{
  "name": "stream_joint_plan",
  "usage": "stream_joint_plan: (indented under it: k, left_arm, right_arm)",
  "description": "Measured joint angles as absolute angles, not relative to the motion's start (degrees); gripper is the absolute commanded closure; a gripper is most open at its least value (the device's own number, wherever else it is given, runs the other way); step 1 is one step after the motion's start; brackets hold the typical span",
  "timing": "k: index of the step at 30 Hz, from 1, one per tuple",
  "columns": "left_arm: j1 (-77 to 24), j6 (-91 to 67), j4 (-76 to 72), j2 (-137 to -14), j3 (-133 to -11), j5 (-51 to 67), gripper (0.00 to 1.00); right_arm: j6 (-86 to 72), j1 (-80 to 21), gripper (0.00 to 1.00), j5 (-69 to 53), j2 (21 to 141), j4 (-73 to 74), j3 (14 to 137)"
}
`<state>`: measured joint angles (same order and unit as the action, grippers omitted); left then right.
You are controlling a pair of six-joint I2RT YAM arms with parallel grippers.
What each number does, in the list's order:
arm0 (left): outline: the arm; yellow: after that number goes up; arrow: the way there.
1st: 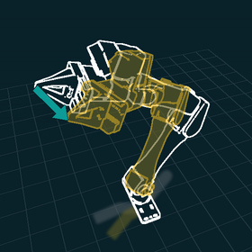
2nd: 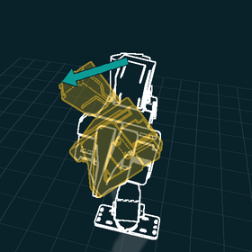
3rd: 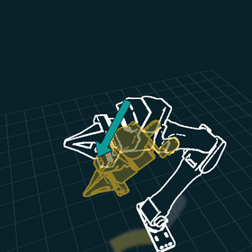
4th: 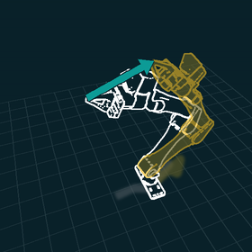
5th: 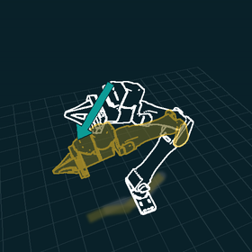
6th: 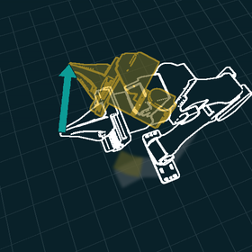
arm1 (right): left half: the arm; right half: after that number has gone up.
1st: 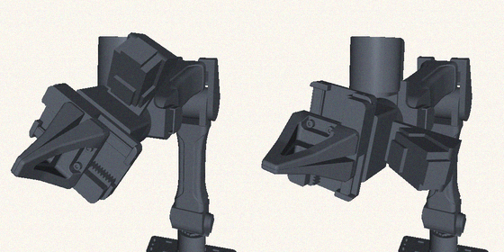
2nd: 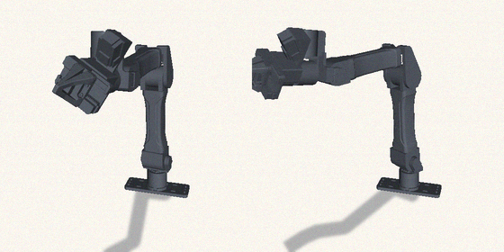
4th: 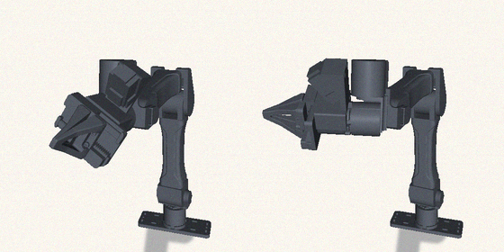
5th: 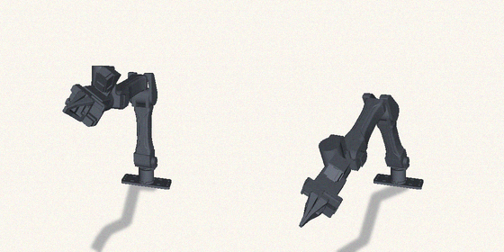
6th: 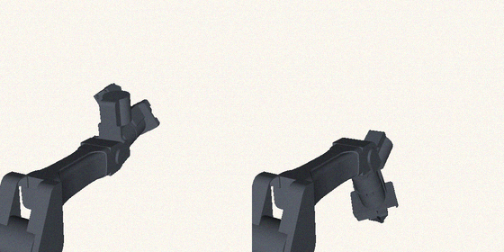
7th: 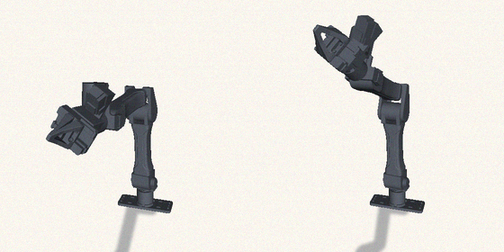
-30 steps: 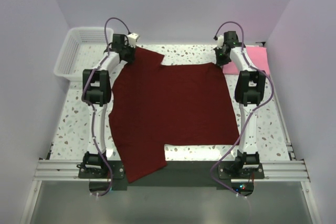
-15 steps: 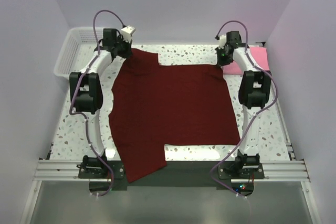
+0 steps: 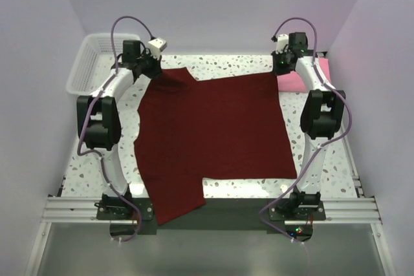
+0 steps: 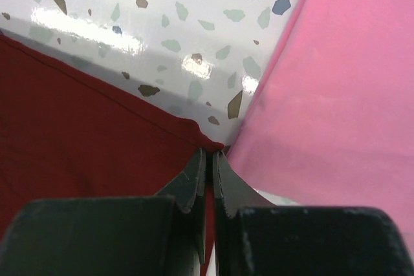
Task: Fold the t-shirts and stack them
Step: Fold the tshirt
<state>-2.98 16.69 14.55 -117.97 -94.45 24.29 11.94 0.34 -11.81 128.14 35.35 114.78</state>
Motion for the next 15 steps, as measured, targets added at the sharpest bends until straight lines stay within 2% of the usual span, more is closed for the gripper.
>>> stream_joint_plan:
  k: [15]
  left_arm:
    - [-2.63, 21.76, 14.61, -97.84, -76.12, 27.29, 1.00]
  right_arm:
    - [16.51, 4.67, 1.00, -16.84, 120.46, 36.93, 105.56]
